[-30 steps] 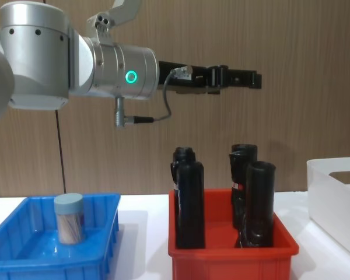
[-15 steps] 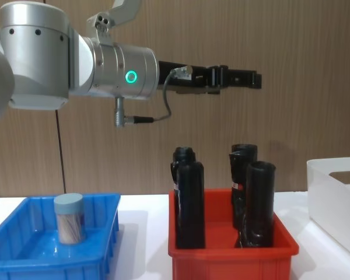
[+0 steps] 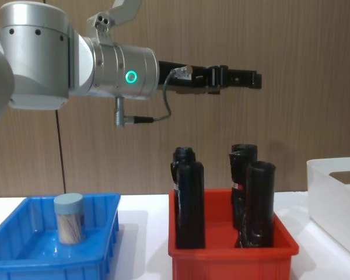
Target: Pick the cotton swabs from the blue box and place them into the white box.
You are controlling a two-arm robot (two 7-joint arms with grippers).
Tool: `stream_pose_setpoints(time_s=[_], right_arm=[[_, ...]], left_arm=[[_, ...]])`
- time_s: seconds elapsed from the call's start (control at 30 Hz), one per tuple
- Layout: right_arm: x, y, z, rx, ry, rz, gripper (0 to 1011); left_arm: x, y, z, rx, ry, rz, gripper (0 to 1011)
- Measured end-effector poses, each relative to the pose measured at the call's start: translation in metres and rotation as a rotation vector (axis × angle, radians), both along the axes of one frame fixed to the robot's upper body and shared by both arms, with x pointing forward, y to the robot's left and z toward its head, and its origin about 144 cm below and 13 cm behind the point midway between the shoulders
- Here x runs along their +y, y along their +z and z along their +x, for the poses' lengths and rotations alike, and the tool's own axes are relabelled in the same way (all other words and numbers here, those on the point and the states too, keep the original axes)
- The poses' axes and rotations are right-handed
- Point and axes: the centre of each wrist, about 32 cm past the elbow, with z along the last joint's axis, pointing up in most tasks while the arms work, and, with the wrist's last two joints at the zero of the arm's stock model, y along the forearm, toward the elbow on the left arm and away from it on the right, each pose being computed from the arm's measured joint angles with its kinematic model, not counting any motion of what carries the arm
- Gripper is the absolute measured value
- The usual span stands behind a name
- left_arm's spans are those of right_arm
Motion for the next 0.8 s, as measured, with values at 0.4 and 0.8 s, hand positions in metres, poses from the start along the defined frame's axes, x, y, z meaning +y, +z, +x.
stream_pose_setpoints(time_s=[0.4, 0.8], right_arm=[[0.002, 0.000, -0.011, -0.072, 0.004, -0.019, 1002], [0.007, -0.003, -0.028, -0.185, 0.005, -0.060, 1002]], left_arm=[[0.000, 0.000, 0.000, 0.000, 0.000, 0.000, 1003], [0.000, 0.000, 0.000, 0.000, 0.000, 0.000, 1003]])
